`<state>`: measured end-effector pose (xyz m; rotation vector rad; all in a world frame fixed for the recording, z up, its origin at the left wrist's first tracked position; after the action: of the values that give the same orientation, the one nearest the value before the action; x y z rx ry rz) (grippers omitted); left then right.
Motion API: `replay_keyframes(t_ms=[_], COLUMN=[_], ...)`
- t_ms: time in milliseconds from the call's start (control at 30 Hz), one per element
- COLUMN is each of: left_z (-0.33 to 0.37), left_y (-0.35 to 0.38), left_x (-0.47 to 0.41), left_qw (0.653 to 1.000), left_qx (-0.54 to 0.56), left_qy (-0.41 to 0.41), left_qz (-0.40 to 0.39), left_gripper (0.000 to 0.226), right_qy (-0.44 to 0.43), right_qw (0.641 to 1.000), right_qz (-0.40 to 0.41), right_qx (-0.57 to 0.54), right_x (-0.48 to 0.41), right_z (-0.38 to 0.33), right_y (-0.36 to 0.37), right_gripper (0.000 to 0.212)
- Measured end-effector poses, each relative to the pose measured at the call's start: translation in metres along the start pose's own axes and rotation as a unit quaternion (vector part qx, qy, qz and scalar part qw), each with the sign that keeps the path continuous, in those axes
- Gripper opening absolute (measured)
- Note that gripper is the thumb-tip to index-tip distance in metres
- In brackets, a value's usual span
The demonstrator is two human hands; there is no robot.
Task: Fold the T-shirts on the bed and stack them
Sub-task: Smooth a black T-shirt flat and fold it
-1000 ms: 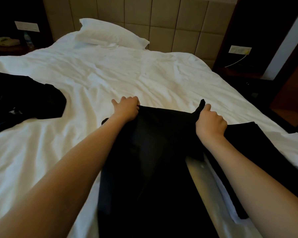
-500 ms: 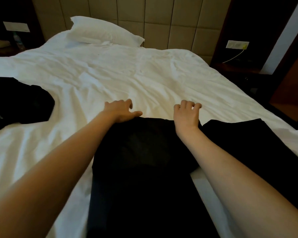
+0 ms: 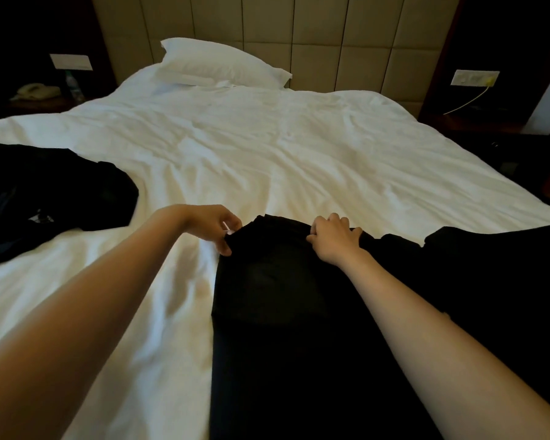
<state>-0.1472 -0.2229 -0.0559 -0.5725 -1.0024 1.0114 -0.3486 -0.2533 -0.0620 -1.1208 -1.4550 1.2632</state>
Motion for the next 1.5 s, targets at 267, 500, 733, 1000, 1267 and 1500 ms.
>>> replay_keyframes(t_ms=[267,500,733,1000,1267,1500], left_z=[-0.015,-0.038,-0.024,-0.076,-0.157,-0.163], left_y=[-0.02,0.025,0.059,0.002,-0.02,-0.017], left_x=[-0.006,0.005,-0.006,0.015,0.043,0.036], left_qw=[0.961,0.887,0.731,0.633,0.686,0.719], left_qx=[0.104,0.414,0.655,0.703,0.618,0.665], left_qy=[0.035,-0.138,-0.128,-0.081,-0.181,-0.067], left_qz=[0.253,0.148,0.139,0.313,0.341,0.19], left_gripper=[0.017,0.051,0.05,0.046,0.059,0.02], right_qy=[0.055,0.022,0.004,-0.037,-0.092,-0.105], right_qw=[0.994,0.997,0.992,0.978,0.989,0.994], right_qz=[0.097,0.027,0.059,0.181,0.084,-0.011], right_qx=[0.022,-0.065,-0.115,-0.097,-0.082,0.003], right_x=[-0.004,-0.011,-0.01,-0.023,-0.043,-0.044], right_z=[0.003,0.02,0.016,-0.053,-0.138,-0.13], right_y=[-0.01,0.005,-0.002,-0.03,0.003,0.043], right_gripper=[0.028,0.043,0.029,0.022,0.052,0.051])
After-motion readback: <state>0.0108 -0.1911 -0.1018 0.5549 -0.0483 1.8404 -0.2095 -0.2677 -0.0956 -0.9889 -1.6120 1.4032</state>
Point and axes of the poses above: each hand's wrist, its own x-axis away from the middle knuckle, its own y-axis out of the palm, z = x × y, the point moved 8 cm from there along -x, towards the middle knuckle, and after that the axes turned 5 degrees about x, right-handed, at the moved point
